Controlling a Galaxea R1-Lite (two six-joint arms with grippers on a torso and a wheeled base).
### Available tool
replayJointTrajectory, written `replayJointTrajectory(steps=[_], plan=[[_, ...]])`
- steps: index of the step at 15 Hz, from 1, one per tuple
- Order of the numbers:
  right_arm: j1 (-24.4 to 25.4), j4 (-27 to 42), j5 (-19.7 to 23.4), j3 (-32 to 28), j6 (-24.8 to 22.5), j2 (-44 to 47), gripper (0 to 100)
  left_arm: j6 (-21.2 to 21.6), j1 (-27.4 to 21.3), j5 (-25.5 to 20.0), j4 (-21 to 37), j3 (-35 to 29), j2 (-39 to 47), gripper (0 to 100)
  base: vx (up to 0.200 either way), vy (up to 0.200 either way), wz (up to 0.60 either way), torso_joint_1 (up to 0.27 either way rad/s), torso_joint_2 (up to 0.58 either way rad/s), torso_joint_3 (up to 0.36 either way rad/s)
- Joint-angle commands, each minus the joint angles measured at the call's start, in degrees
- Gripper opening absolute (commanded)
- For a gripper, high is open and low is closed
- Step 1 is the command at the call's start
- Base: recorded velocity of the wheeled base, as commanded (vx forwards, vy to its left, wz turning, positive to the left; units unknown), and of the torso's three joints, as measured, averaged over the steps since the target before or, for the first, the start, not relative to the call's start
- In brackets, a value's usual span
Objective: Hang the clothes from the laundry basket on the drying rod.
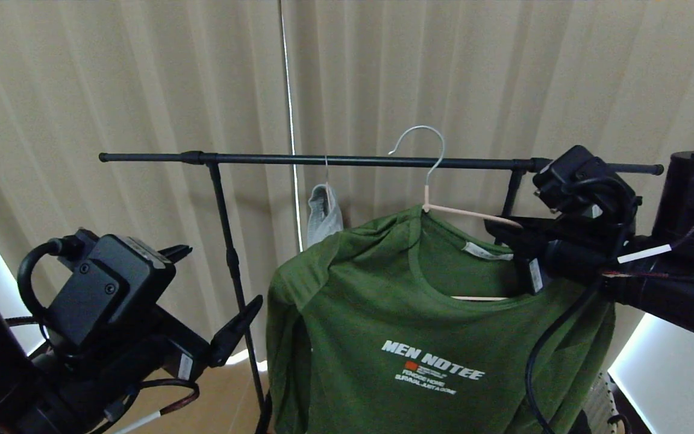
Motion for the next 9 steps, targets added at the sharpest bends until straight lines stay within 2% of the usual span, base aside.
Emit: replayJointTrajectory(steps=[1, 3, 5, 9], plan=[[-0.9, 0.0, 0.1, 1.1, 0.1, -2.7, 0, -0.8, 1.3, 0.0, 0.2, 2.8, -0.3, 100, 0.0, 0.0, 0.0, 0.0, 0.0, 0.0], [-0.9, -0.1, 0.2, 1.0, 0.3, -3.9, 0, -2.2, 3.7, -1.0, 0.0, 5.5, 2.2, 100, 0.0, 0.0, 0.0, 0.0, 0.0, 0.0], [-0.9, -0.1, 0.3, 1.2, 0.4, -5.0, 0, -4.5, 3.9, -3.6, 0.0, 5.3, 3.2, 100, 0.0, 0.0, 0.0, 0.0, 0.0, 0.0], [-0.9, -0.9, 1.5, 1.9, 0.6, -6.9, 0, -5.3, 4.2, -3.7, -0.2, 4.4, 7.4, 100, 0.0, 0.0, 0.0, 0.0, 0.0, 0.0]])
